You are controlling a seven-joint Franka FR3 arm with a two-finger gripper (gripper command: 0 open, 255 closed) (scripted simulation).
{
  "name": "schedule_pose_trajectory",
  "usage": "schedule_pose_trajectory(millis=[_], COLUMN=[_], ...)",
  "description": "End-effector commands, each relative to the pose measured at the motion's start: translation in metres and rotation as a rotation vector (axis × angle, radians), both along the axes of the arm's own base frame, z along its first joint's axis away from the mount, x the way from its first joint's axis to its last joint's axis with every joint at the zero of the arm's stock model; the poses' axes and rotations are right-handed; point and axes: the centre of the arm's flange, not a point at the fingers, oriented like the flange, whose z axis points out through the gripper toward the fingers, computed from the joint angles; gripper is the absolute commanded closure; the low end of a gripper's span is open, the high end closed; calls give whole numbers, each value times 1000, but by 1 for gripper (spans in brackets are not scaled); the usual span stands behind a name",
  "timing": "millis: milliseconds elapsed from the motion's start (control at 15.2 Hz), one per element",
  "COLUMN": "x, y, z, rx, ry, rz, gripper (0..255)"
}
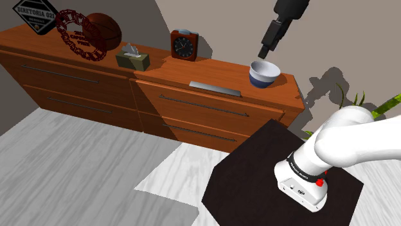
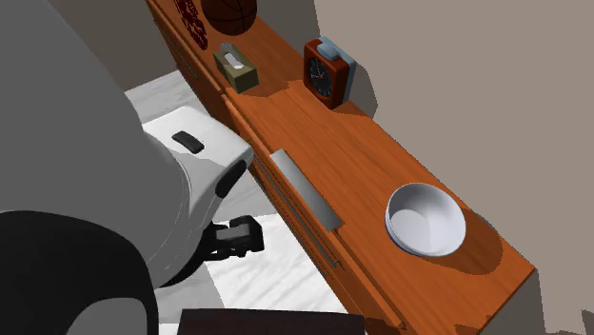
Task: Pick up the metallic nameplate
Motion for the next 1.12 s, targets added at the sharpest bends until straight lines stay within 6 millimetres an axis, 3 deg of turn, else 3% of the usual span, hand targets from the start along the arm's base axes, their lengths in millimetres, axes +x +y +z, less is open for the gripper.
schedule_pose_trajectory(millis=[0,1056], x=[0,125], y=[0,-62], z=[0,-159], rx=[0,-46], ry=[0,20], rz=[0,148], gripper=[0,0])
